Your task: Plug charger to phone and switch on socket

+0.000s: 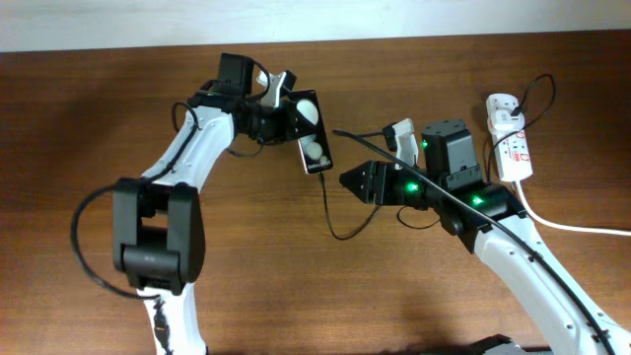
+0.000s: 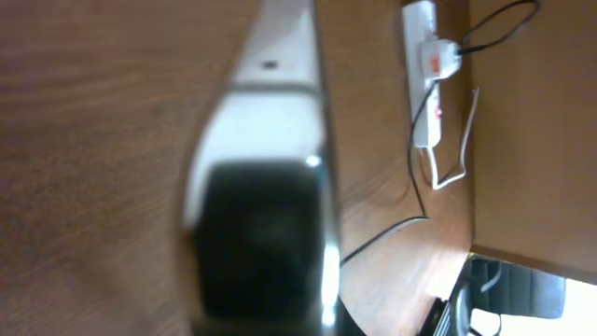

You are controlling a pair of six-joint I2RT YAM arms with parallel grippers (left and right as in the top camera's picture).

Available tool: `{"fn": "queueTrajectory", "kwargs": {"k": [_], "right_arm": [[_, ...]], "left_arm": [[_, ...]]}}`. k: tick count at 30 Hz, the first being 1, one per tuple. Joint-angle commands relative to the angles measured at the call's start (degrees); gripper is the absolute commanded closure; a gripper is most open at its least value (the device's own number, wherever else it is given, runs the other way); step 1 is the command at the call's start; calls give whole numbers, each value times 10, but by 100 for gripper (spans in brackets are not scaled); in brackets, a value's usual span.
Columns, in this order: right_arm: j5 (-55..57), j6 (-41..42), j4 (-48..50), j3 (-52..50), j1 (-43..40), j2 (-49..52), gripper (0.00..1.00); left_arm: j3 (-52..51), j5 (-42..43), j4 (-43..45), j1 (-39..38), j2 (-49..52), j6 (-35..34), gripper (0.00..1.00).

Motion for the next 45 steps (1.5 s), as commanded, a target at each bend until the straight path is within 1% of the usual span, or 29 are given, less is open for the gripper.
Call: {"fn": "queueTrajectory", "kwargs": {"k": [1, 9, 27, 31, 39, 41, 45], "right_arm": [[5, -6, 0, 7, -4, 0, 44], [13, -9, -9, 7, -4, 0, 44], [16, -9, -9, 7, -4, 0, 44], [16, -9, -11, 7, -4, 0, 44], [18, -9, -13, 7, -4, 0, 44], [18, -9, -13, 7, -4, 0, 44], [18, -9, -13, 7, -4, 0, 44]], "left_arm": [[0, 15, 2, -4, 40, -11, 100], [0, 17, 0, -4, 82, -24, 100], [-1, 10, -4, -8, 83, -25, 100], [-2, -11, -6, -17, 83, -25, 100], [-2, -19, -6, -20, 83, -25, 100], [-2, -21, -6, -20, 83, -25, 98], [-2, -21, -6, -20, 83, -25, 98]]}}
